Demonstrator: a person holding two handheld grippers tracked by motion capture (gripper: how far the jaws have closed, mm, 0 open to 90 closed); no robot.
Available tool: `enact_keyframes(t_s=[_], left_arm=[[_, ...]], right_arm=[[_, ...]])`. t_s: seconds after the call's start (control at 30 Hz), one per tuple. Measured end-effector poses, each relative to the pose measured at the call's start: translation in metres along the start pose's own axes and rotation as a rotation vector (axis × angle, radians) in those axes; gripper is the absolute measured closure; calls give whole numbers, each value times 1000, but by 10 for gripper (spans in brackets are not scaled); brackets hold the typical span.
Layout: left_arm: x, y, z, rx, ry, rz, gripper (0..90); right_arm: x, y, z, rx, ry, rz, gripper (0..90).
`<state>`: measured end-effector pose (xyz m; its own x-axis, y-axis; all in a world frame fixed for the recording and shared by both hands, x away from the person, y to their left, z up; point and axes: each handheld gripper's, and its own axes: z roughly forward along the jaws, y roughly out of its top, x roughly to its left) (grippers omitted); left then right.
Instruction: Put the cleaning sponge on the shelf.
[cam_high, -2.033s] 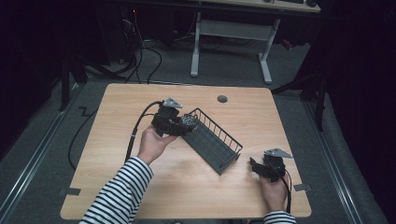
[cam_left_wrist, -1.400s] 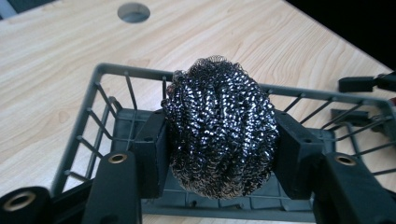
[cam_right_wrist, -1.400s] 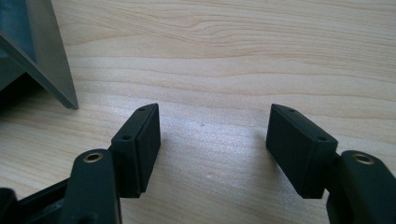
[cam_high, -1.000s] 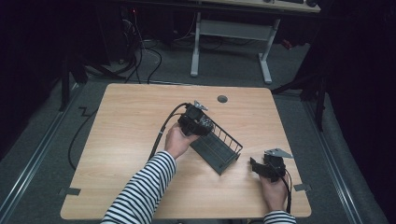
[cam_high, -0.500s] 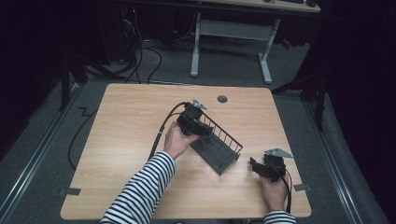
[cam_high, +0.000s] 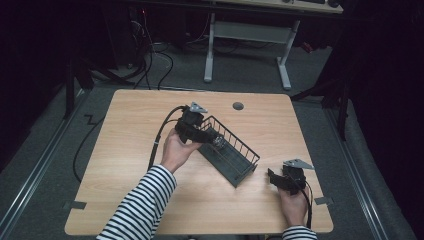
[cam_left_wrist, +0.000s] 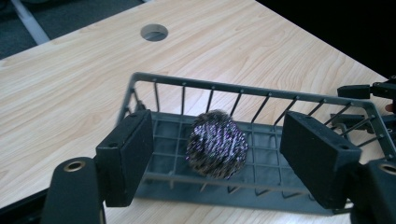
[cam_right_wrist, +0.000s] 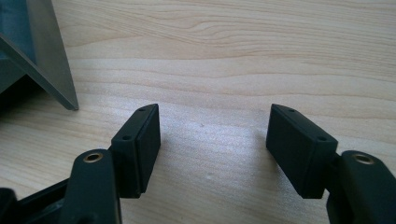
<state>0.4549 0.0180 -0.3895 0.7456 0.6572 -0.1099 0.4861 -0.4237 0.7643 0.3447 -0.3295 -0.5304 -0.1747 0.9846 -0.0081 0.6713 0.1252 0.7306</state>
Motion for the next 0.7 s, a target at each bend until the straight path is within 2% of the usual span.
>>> enact_keyframes(t_s=[0.17,0.3,0.57,0.7], left_arm=[[8,-8,-15,-20,17,-22,264],[13,-14,-30,-17,35,-34,258],[24,-24,-60,-70,57,-68,257],[29,-33,-71,-84,47,-100,249]], right_arm=[[0,0,0,0,0,-1,353],[0,0,0,0,1,0,352],[0,0,0,0,0,-3,352],[0,0,0,0,0,-2,351]])
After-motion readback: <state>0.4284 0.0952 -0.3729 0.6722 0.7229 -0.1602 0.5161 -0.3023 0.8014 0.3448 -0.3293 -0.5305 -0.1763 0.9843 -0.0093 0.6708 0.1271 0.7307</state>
